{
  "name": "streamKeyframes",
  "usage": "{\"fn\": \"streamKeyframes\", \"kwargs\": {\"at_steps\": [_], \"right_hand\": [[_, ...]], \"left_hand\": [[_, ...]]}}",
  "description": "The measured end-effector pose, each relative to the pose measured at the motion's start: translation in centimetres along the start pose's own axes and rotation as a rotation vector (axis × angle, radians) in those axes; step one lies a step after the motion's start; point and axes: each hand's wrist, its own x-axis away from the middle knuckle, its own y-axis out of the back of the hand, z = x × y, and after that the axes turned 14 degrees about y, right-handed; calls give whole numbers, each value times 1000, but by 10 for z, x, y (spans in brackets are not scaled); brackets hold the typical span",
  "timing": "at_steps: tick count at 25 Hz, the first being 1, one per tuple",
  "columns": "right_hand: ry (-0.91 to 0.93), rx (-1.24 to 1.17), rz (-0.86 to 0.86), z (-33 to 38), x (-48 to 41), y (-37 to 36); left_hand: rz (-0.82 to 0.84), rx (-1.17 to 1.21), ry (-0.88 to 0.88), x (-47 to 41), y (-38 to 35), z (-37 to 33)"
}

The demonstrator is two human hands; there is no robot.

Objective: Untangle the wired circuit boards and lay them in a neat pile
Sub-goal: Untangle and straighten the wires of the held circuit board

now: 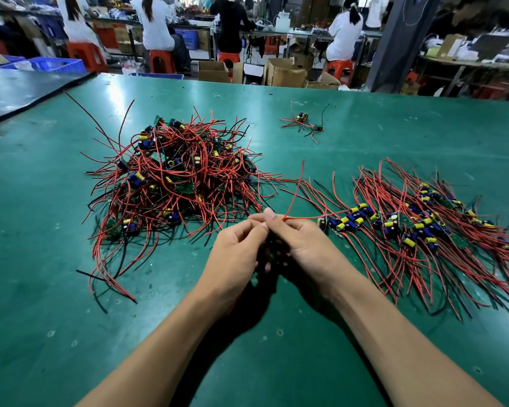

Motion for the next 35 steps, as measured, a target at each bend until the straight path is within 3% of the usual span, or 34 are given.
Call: {"fn": "streamKeyframes", "kwargs": {"at_steps": [3,7,11,15,19,22,24,30,35], "right_hand": [[-15,73,2,-4,-2,-3],[3,57,-47,-1,-4,-2],[45,127,-253,7,-12,6],[86,-61,-389,14,-15,17],[4,-250,-281,13,-14,14],[-33,38,-108,6,-8,9],[-54,70,-25,1,-3,2],[-52,-48,20,3,-1,2],[-10,-134,103,-6,-4,6]], "left_hand": [[-57,-84,-110,0,0,-1],[-16,-101,-67,1,-1,-3],[12,-243,-79,4,1,-2],[60,-305,-58,8,-2,-1],[45,-238,-41,7,0,0],[33,-187,-82,6,-2,0],[18,-107,-80,4,-1,0],[162,100,173,1,6,-8],[277,242,277,-1,12,-11]]}}
